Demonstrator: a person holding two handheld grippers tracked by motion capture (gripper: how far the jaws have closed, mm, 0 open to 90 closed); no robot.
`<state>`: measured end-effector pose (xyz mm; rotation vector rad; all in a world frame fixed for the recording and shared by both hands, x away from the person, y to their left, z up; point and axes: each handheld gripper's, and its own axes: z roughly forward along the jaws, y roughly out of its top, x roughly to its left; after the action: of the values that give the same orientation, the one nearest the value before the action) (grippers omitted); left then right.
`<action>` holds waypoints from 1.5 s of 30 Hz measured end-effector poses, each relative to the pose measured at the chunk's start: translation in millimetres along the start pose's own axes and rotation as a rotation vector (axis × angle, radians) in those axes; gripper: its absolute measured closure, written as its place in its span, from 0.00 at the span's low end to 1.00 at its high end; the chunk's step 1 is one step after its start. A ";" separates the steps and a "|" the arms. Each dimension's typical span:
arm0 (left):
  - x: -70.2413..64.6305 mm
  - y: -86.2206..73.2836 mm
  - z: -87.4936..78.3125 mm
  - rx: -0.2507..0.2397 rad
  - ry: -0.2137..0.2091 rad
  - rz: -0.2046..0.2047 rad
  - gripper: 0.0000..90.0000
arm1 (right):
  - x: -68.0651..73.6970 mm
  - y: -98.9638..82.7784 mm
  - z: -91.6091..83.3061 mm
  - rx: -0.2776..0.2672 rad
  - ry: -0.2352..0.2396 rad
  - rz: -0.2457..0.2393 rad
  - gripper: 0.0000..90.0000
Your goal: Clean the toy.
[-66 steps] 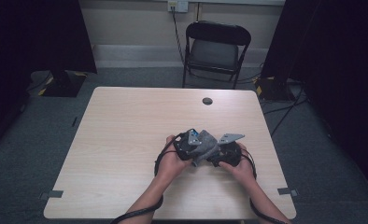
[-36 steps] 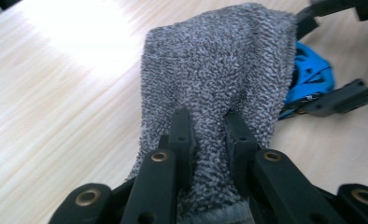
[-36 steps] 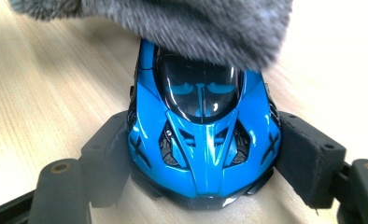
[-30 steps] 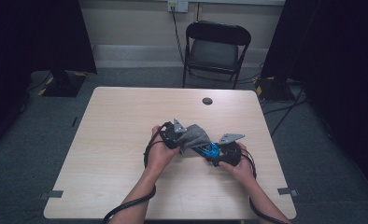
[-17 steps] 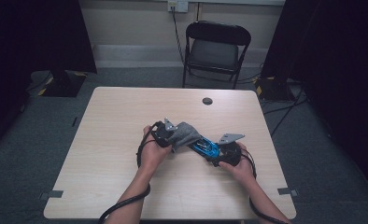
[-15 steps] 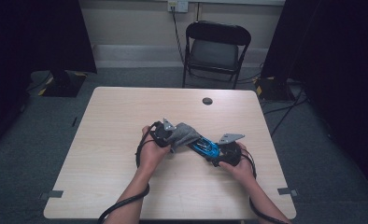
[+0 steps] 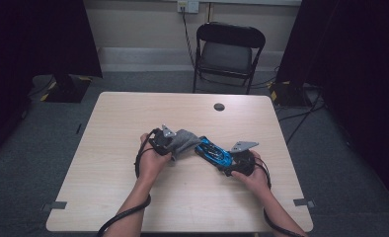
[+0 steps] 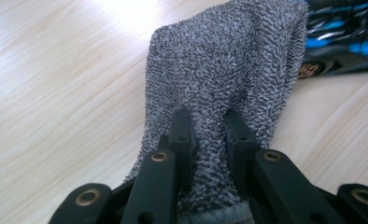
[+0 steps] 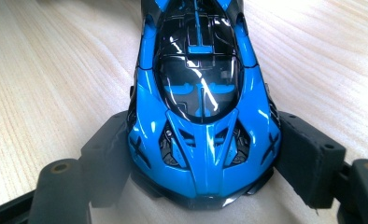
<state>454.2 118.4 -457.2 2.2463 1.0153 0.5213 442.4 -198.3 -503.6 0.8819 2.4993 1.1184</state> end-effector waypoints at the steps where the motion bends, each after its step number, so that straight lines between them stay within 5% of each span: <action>1: 1.8 -2.0 -1.1 -0.006 0.004 -0.010 0.85 | 0.0 0.0 0.0 0.000 0.000 0.000 0.28; 15: 11.1 -5.6 -33.9 -0.080 -0.003 -0.059 0.85 | 0.1 0.0 0.0 0.000 0.000 0.001 0.28; 31: -32.5 20.6 -33.5 -0.159 -0.117 0.004 0.85 | 0.1 0.0 0.0 0.000 0.000 0.001 0.28; 45: -70.2 30.5 -16.6 -0.140 -0.158 0.082 0.85 | 0.0 0.0 0.0 0.000 0.000 0.001 0.28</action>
<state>416.9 54.6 -431.6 2.1726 0.7861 0.4287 442.4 -198.3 -503.6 0.8829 2.4987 1.1189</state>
